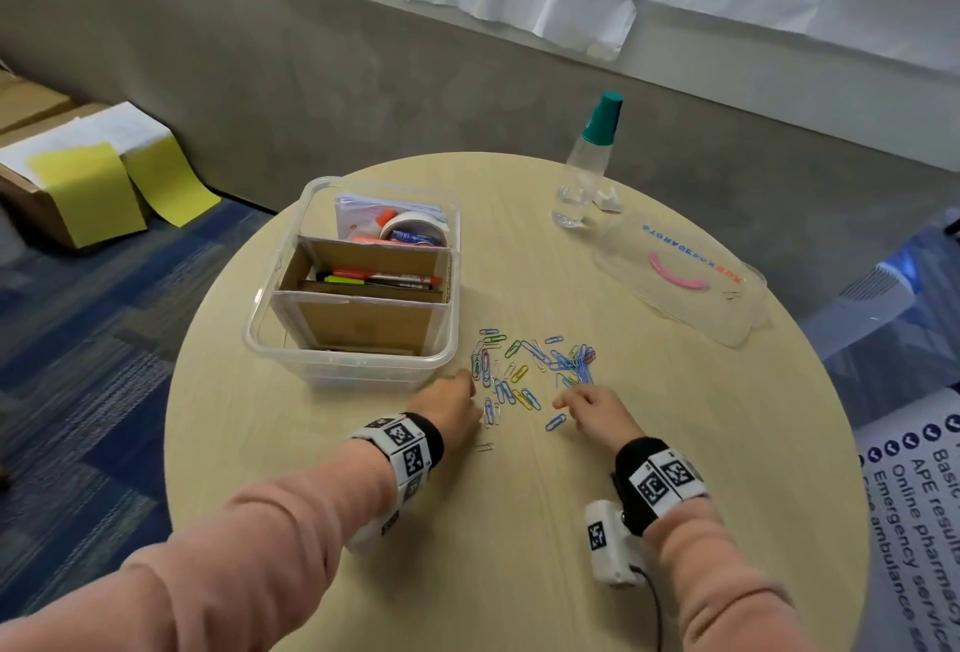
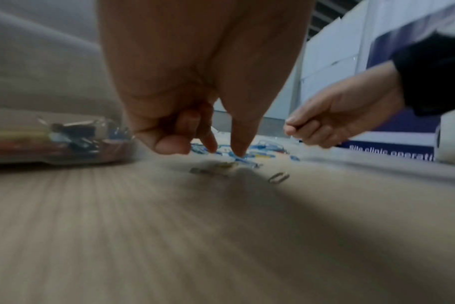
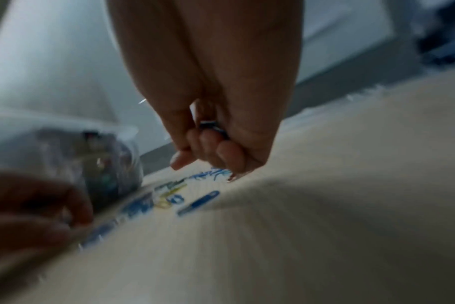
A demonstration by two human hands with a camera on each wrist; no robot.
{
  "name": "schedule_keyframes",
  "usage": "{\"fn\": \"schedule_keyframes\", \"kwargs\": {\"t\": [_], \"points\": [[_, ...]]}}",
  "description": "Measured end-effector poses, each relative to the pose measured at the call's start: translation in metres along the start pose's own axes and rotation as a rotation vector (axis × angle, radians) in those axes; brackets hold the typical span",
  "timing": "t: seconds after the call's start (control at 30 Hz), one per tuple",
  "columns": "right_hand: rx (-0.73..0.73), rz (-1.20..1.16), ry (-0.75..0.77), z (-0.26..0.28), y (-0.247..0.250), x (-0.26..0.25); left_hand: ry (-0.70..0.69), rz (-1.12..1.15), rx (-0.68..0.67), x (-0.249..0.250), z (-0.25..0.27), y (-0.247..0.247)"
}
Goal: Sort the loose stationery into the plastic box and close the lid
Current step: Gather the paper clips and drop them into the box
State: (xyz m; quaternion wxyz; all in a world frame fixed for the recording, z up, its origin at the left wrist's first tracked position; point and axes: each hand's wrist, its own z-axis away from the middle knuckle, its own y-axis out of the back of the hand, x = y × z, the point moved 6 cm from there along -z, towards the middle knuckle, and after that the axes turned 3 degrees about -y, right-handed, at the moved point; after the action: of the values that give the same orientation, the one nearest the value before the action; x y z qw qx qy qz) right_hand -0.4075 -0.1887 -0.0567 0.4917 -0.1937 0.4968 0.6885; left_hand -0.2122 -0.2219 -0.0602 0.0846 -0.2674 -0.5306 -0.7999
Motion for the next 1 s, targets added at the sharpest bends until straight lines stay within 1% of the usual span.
{"fn": "schedule_keyframes", "kwargs": {"t": [0.03,0.07,0.1,0.13,0.27,0.33,0.37,0.4,0.43,0.5,0.53,0.57,0.6,0.63,0.67,0.7,0.73,0.77,0.8,0.83,0.87,0.93,1.0], "points": [[-0.005,0.205,0.068,-0.002,-0.001,-0.002,-0.026,-0.049,0.005,0.001,-0.001,0.0],[-0.011,0.353,0.113,-0.003,-0.001,-0.002,-0.046,-0.083,0.003,0.001,-0.003,-0.001],[-0.025,0.452,0.14,-0.003,-0.003,0.0,-0.065,-0.112,-0.008,0.001,-0.004,-0.002],[-0.042,0.515,0.158,-0.003,-0.005,0.003,-0.083,-0.148,-0.028,0.002,-0.005,-0.003],[-0.071,0.632,0.162,-0.001,-0.008,0.001,-0.102,-0.297,-0.13,0.005,-0.007,-0.007],[-0.097,0.693,0.142,0.003,-0.009,-0.001,-0.122,-0.389,-0.163,0.008,-0.005,-0.007],[-0.115,0.728,0.121,0.006,-0.011,-0.001,-0.128,-0.398,-0.169,0.01,-0.003,-0.005],[-0.135,0.777,0.102,0.008,-0.014,0.002,-0.131,-0.37,-0.165,0.012,-0.001,-0.003],[-0.148,0.824,0.075,0.01,-0.016,0.004,-0.124,-0.287,-0.154,0.013,0.002,0.001],[-0.167,0.893,0.025,0.016,-0.022,0.008,-0.114,-0.018,-0.121,0.012,0.01,0.011],[-0.173,0.885,0.007,0.019,-0.025,0.009,-0.126,0.125,-0.108,0.012,0.015,0.016],[-0.17,0.81,-0.01,0.021,-0.026,0.009,-0.139,0.268,-0.113,0.011,0.02,0.021],[-0.161,0.635,-0.037,0.023,-0.025,0.008,-0.14,0.437,-0.139,0.011,0.027,0.026],[-0.157,0.347,-0.084,0.024,-0.023,0.009,-0.122,0.634,-0.175,0.01,0.033,0.029],[-0.17,-0.007,-0.151,0.026,-0.023,0.011,-0.081,0.843,-0.214,0.007,0.038,0.031],[-0.195,-0.368,-0.217,0.029,-0.025,0.012,-0.026,1.04,-0.252,0.004,0.042,0.033],[-0.23,-0.677,-0.247,0.032,-0.027,0.011,0.031,1.203,-0.287,0.002,0.045,0.035],[-0.264,-0.89,-0.25,0.035,-0.029,0.007,0.085,1.321,-0.316,-0.001,0.047,0.035],[-0.288,-1.019,-0.241,0.037,-0.031,0.003,0.126,1.387,-0.342,-0.003,0.049,0.035],[-0.307,-1.092,-0.23,0.037,-0.033,-0.001,0.147,1.4,-0.363,-0.005,0.05,0.035],[-0.315,-1.119,-0.222,0.037,-0.036,-0.005,0.15,1.361,-0.375,-0.007,0.051,0.034],[-0.312,-1.06,-0.225,0.037,-0.042,-0.013,0.149,1.187,-0.367,-0.011,0.05,0.03],[-0.308,-0.942,-0.25,0.037,-0.052,-0.02,0.187,0.994,-0.314,-0.018,0.047,0.026]]}}
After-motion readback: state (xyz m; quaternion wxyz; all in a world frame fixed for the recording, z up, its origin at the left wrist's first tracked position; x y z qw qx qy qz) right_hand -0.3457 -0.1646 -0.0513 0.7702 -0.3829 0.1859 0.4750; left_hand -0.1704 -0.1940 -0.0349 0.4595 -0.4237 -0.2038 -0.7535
